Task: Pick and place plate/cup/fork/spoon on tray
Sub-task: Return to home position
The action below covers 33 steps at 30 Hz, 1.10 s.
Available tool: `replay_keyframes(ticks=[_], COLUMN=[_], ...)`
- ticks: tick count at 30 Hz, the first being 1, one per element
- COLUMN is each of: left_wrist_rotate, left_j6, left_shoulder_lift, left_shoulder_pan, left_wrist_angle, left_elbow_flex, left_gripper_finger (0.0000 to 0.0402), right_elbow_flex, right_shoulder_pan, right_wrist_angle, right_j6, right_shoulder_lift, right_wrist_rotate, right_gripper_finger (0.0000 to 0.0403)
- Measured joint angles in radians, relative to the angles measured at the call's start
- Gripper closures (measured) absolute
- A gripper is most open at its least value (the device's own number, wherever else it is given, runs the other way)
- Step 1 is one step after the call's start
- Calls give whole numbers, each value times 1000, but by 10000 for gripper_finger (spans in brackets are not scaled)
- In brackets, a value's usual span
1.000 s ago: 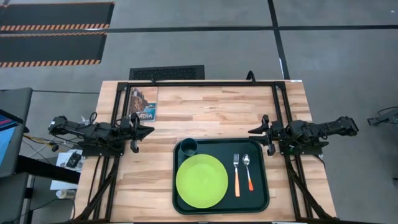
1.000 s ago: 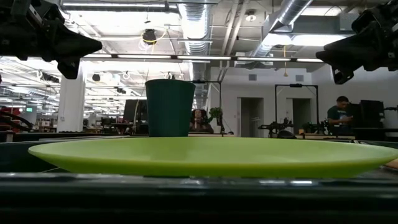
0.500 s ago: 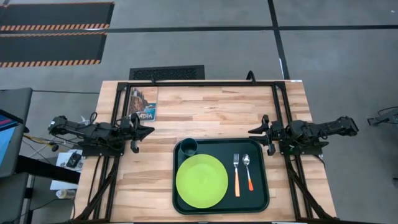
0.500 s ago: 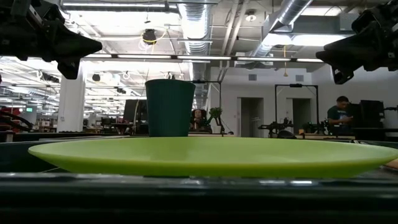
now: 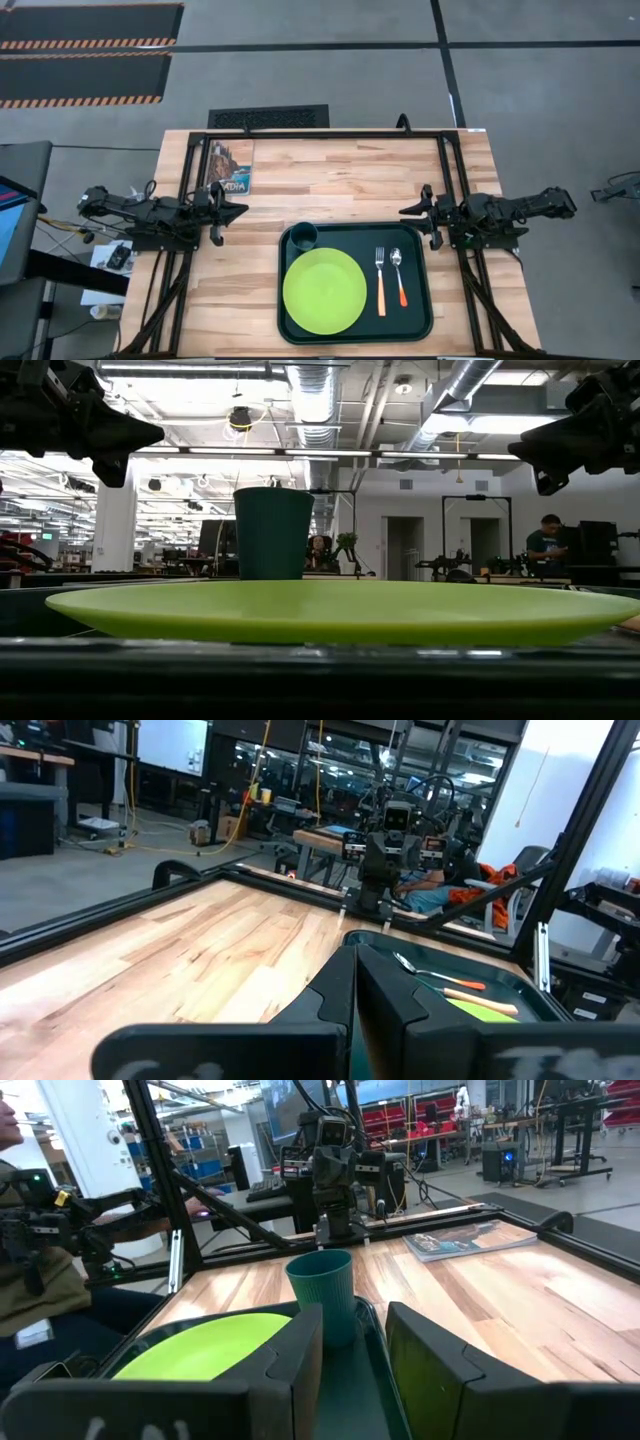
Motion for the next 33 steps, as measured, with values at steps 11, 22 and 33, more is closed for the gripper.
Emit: replay_keyframes(ticks=[11, 22, 33], left_wrist_rotate=[0, 0, -1], left_j6=[0, 0, 0], left_shoulder_lift=[0, 0, 0], left_shoulder_pan=[-55, -55, -55], left_wrist_angle=[0, 0, 0], left_elbow_flex=[0, 0, 0], left_gripper_finger=[401, 401, 401], right_elbow_flex=[0, 0, 0], right_shoulder_pan=[0, 0, 0], right_wrist_angle=[0, 0, 0], right_j6=[0, 0, 0], right_shoulder_lift=[0, 0, 0], right_wrist_rotate=[0, 0, 0], right_gripper_finger=[262, 262, 262])
